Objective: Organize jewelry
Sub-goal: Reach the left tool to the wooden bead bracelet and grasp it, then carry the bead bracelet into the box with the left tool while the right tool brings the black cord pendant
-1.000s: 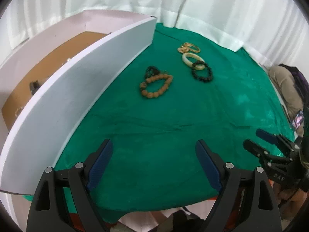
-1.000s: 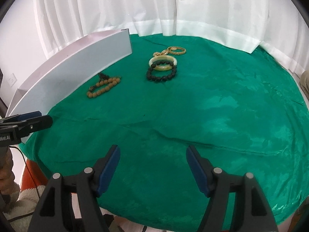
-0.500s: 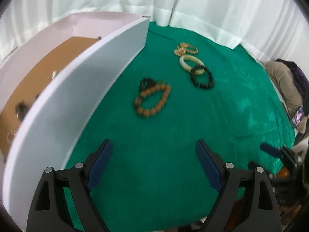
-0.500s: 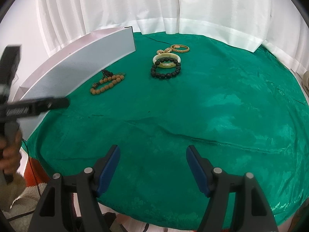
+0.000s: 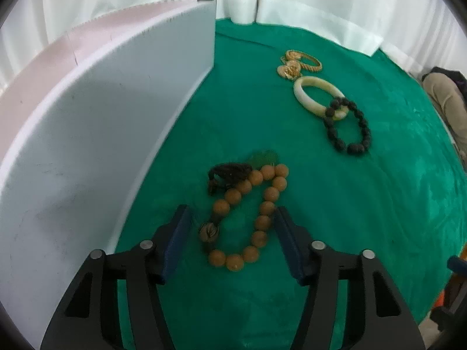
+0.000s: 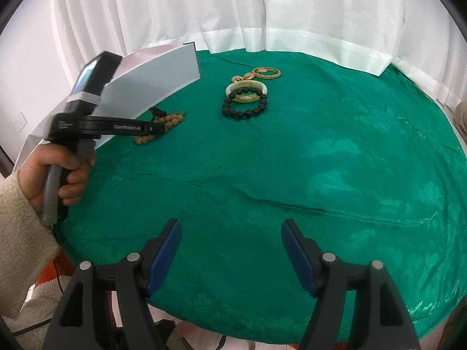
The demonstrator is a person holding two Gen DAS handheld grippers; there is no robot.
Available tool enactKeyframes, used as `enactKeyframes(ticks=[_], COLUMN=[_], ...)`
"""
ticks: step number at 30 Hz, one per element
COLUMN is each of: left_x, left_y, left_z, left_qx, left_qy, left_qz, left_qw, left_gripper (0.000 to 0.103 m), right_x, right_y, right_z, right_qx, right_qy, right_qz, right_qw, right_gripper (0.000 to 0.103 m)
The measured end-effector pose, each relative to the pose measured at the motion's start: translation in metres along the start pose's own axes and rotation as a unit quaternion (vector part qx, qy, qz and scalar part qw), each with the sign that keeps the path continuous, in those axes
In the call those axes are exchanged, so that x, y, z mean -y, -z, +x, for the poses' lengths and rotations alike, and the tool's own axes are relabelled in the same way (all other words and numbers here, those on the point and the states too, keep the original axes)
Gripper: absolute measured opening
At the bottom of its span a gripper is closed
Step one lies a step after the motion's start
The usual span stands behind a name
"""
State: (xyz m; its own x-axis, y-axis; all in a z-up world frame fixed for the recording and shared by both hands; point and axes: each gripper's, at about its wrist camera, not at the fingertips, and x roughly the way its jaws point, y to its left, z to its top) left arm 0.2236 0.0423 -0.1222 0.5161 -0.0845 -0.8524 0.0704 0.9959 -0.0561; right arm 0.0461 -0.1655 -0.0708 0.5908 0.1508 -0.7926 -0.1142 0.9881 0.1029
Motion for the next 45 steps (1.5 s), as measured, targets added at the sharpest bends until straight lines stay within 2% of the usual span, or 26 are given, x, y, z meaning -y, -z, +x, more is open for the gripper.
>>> enactKeyframes(ticks=[1, 3, 7, 8, 10, 13, 17, 21, 23, 26, 29, 32, 35, 37, 38, 41, 45], left_x=[0.001, 0.004, 0.007, 0.007, 0.005, -0.001, -0.004, -0.003, 0.002, 0.008, 0.005, 0.007, 0.005, -0.001, -0.004, -0.017, -0.032], left_y=[0.000, 0.004, 0.017, 0.021, 0.027, 0.034, 0.042, 0.043, 0.045, 0.046, 0.045, 0.047, 0.047, 0.046, 0.045, 0.041, 0.040], left_z=[0.000, -0.004, -0.017, -0.022, -0.031, -0.040, -0.047, -0.046, -0.045, -0.041, -0.040, -0.040, -0.038, -0.036, -0.035, -0.032, -0.049], left_qx=[-0.003, -0.006, -0.014, -0.013, -0.011, -0.025, -0.022, -0.029, -0.030, -0.024, -0.034, -0.036, -0.037, -0.041, -0.045, -0.050, -0.027], left_qy=[0.003, 0.010, 0.047, 0.054, 0.063, 0.082, 0.074, 0.085, 0.084, 0.043, 0.046, 0.046, 0.048, 0.061, 0.066, 0.090, 0.102], left_qz=[0.003, 0.014, 0.019, 0.017, 0.011, -0.010, -0.007, -0.013, -0.008, -0.002, -0.026, -0.021, -0.027, -0.048, -0.058, -0.102, -0.137], left_qw=[1.0000, 0.9998, 0.9986, 0.9983, 0.9979, 0.9962, 0.9970, 0.9958, 0.9960, 0.9988, 0.9981, 0.9981, 0.9978, 0.9962, 0.9952, 0.9894, 0.9850], left_gripper=[0.047, 0.024, 0.020, 0.016, 0.002, 0.002, 0.006, 0.026, 0.031, 0.033, 0.030, 0.023, 0.022, 0.018, 0.011, 0.010, 0.010], right_x=[0.001, 0.003, 0.005, 0.005, 0.003, 0.002, 0.001, -0.002, -0.003, -0.004, -0.003, 0.000, 0.002, 0.002, 0.001, 0.001, 0.008], right_y=[0.000, 0.001, 0.000, 0.000, 0.000, 0.001, 0.000, 0.001, 0.002, 0.001, 0.002, 0.002, 0.002, 0.002, 0.001, -0.003, -0.029], right_z=[0.001, 0.001, 0.004, 0.005, 0.005, 0.006, 0.006, 0.006, 0.006, 0.006, 0.005, 0.005, 0.007, 0.008, 0.008, 0.007, 0.003], right_qx=[-0.001, -0.002, -0.006, -0.006, -0.007, -0.008, -0.010, -0.009, -0.009, -0.009, -0.008, -0.007, -0.011, -0.012, -0.013, -0.013, -0.003], right_qy=[0.000, 0.001, -0.001, -0.001, -0.002, -0.003, -0.002, -0.002, -0.002, -0.002, 0.000, 0.000, -0.002, -0.004, -0.005, -0.011, -0.021], right_qz=[0.002, 0.006, 0.010, 0.009, 0.007, 0.005, 0.006, 0.001, 0.001, 0.000, 0.001, 0.005, 0.009, 0.009, 0.007, 0.001, -0.003], right_qw=[1.000, 1.000, 1.000, 1.000, 1.000, 1.000, 1.000, 1.000, 1.000, 1.000, 1.000, 1.000, 1.000, 1.000, 1.000, 1.000, 1.000], right_gripper=[0.072, 0.072, 0.072, 0.072, 0.072, 0.072, 0.072, 0.072, 0.072, 0.072, 0.072, 0.072, 0.072, 0.072, 0.072, 0.072, 0.072])
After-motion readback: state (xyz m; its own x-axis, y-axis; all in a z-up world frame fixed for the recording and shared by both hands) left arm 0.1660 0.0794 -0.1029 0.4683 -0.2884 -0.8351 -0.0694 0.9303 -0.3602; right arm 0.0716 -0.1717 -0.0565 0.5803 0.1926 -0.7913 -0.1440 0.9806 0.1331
